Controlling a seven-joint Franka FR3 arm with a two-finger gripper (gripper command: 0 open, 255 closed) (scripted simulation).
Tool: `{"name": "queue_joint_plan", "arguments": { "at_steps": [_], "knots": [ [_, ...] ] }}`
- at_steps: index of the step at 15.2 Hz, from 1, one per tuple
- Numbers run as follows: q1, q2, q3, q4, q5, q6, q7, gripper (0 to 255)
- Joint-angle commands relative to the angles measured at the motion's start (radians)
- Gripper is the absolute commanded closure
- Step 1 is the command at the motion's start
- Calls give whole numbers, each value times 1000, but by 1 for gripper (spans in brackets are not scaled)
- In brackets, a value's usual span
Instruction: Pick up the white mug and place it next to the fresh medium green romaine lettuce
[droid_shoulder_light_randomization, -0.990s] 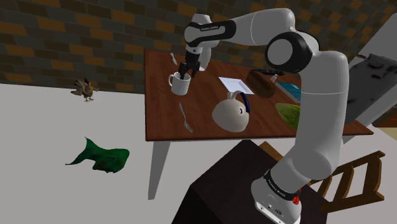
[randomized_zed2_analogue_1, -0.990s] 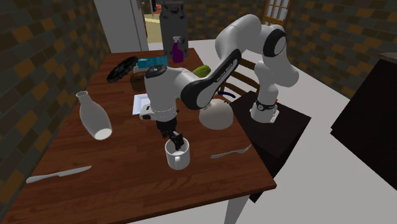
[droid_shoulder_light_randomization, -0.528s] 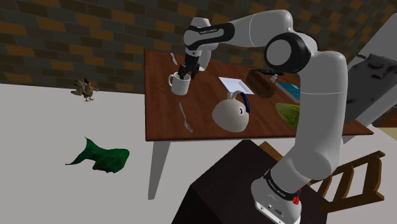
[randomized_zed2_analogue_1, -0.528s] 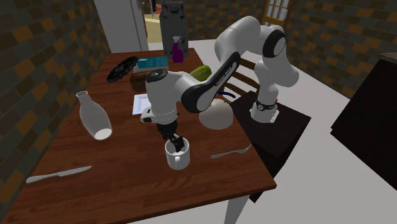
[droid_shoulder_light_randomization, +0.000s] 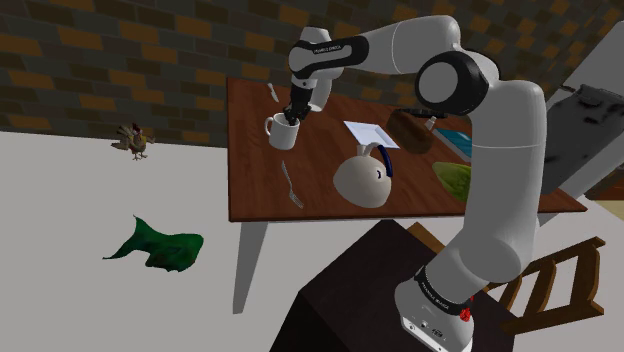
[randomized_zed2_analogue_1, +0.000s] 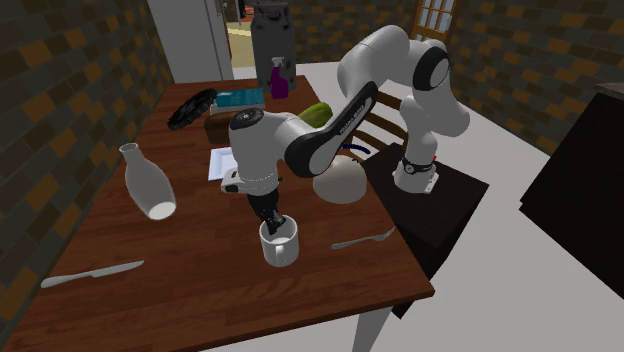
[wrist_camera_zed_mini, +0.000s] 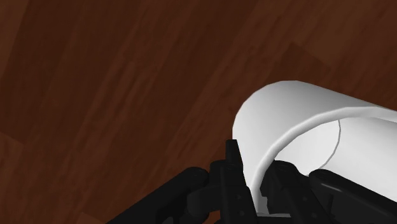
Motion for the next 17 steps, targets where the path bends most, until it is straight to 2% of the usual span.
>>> {"name": "queue_joint_plan", "arguments": {
  "at_steps": [1, 4, 17],
  "knots": [
    [0, 0, 0, 0, 0, 0, 0, 255],
    [0, 0, 0, 0, 0, 0, 0, 255],
    [0, -47, -2, 101, -4, -149, 4, 255]
  ]
}}
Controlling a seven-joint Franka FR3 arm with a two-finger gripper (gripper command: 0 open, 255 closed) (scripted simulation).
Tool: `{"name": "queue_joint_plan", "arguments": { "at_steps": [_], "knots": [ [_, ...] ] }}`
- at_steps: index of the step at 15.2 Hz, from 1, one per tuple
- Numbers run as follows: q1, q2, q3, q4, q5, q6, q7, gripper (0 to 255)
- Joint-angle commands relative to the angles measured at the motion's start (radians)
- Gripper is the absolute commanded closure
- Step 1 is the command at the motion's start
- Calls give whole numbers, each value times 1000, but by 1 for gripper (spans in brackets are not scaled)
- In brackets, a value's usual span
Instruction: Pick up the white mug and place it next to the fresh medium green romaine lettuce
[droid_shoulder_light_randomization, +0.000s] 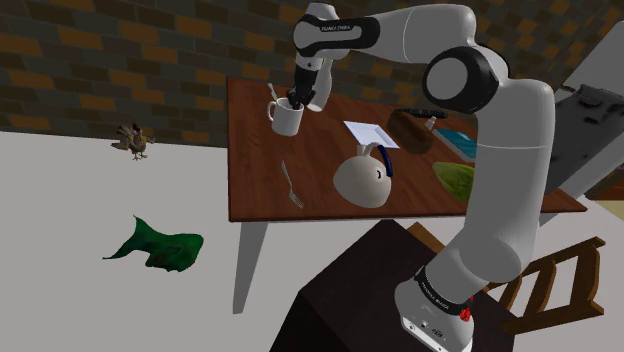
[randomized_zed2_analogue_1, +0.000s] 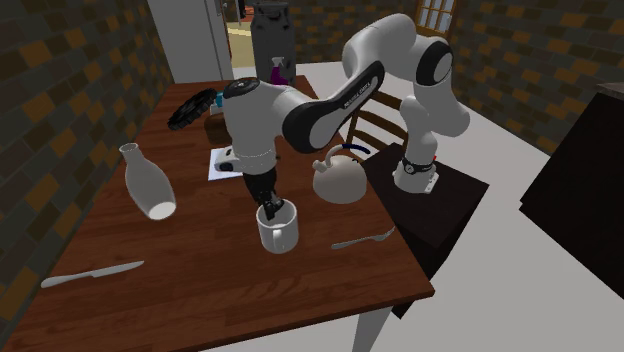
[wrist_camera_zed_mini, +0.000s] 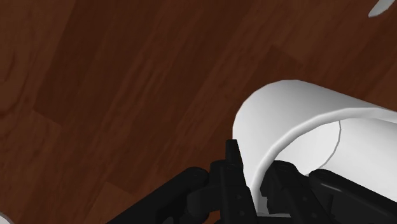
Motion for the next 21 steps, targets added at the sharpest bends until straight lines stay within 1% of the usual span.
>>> {"name": "queue_joint_plan", "arguments": {
  "at_steps": [1, 12, 21],
  "knots": [
    [-1, -4, 0, 25, 0, -29, 0, 255],
    [-4, -10, -1, 163, -2, -173, 3, 255],
    [-8, 17, -1, 329, -1, -311, 4, 255]
  ]
}}
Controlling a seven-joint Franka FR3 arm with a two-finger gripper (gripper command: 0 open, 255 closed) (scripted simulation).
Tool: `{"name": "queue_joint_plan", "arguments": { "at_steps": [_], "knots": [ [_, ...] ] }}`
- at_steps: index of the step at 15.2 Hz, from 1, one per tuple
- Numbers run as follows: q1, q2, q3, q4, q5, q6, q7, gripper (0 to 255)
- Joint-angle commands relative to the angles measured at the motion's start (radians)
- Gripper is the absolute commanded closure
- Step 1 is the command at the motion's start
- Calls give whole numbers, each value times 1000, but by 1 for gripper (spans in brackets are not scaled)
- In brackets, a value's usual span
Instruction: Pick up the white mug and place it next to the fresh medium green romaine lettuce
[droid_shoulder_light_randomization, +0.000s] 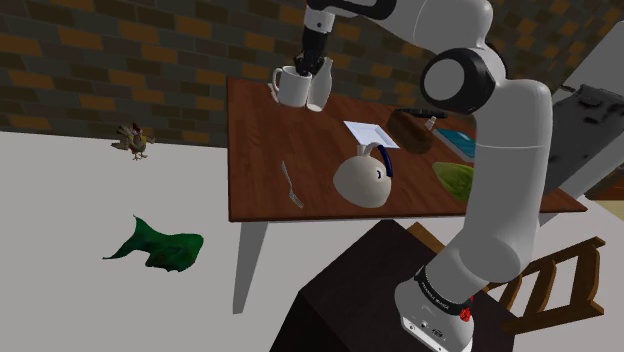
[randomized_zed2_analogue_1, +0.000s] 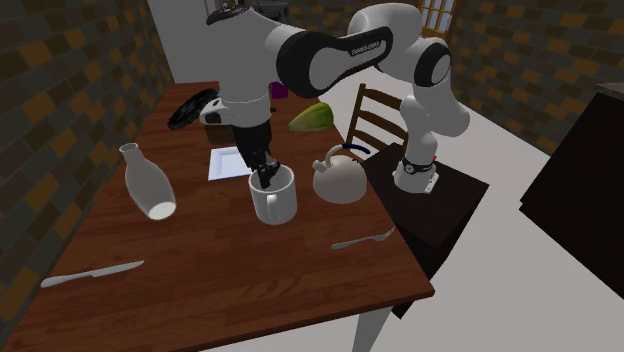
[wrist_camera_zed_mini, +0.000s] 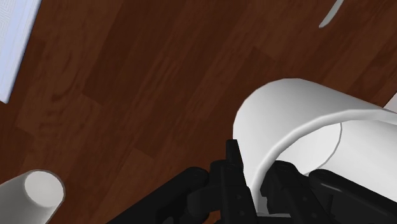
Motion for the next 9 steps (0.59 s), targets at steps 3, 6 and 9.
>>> {"name": "queue_joint_plan", "arguments": {
  "at_steps": [3, 6, 9],
  "knots": [
    [-3, 23, 0, 93, 1, -70, 1, 255],
    [-6, 47, 1, 167, 3, -121, 1, 255],
    [-26, -114, -12, -89, -4, -26, -40, 255]
  ]
}}
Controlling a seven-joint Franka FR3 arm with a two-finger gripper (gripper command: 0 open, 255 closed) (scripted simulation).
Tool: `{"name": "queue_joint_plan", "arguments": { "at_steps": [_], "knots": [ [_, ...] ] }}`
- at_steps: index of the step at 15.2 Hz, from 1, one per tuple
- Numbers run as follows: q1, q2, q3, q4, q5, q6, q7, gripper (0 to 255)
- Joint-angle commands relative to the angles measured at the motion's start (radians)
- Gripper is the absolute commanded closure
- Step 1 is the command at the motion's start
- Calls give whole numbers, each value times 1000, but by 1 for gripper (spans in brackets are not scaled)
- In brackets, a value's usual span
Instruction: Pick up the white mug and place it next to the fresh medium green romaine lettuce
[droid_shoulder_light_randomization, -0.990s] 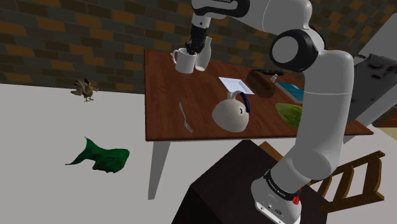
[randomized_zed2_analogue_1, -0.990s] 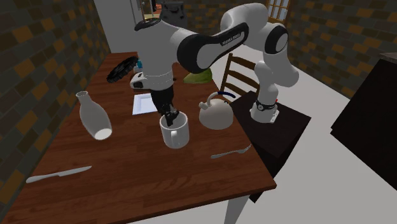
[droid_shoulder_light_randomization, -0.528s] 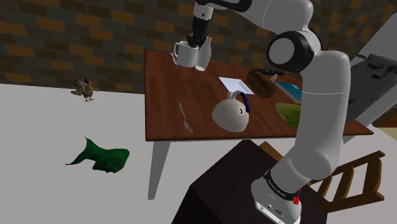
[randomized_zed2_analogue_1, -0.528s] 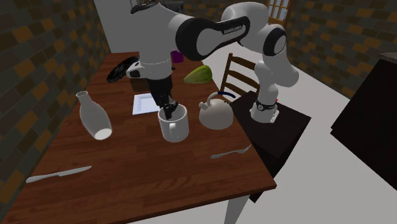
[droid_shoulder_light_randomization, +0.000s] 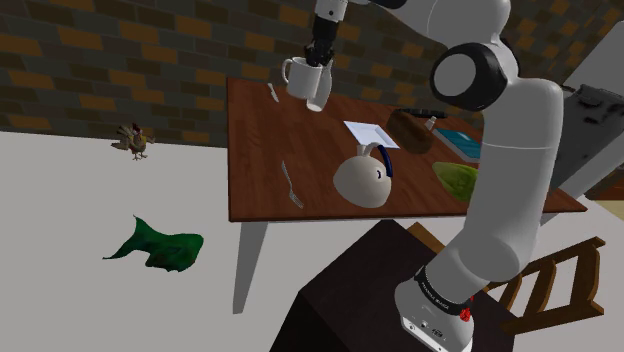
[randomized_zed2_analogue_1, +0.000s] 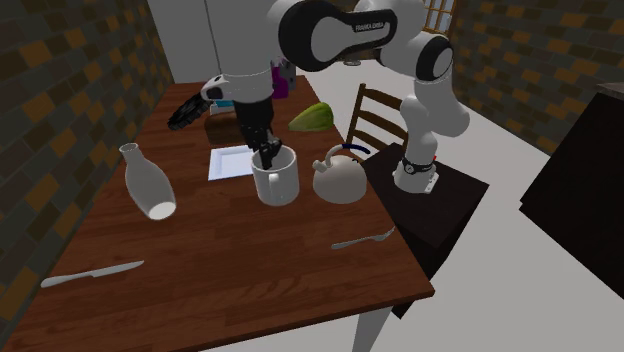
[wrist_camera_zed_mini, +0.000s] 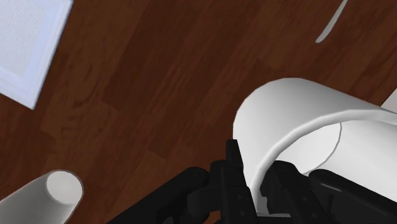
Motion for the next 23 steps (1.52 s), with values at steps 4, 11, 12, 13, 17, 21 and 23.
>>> {"name": "queue_joint_plan", "arguments": {
  "at_steps": [4, 11, 12, 13, 17, 21, 23],
  "knots": [
    [-38, -212, -25, -325, -11, 113, -72, 255],
    [-96, -417, -73, -600, -32, 184, -180, 255],
    [-104, -442, -81, -631, -37, 190, -196, 255],
    [-113, -466, -89, -661, -41, 196, -212, 255],
    [-149, -554, -125, -764, -61, 213, -280, 255],
    [-186, -630, -166, -845, -85, 222, -352, 255],
    [-205, -663, -188, -879, -98, 225, -389, 255]
  ]
}}
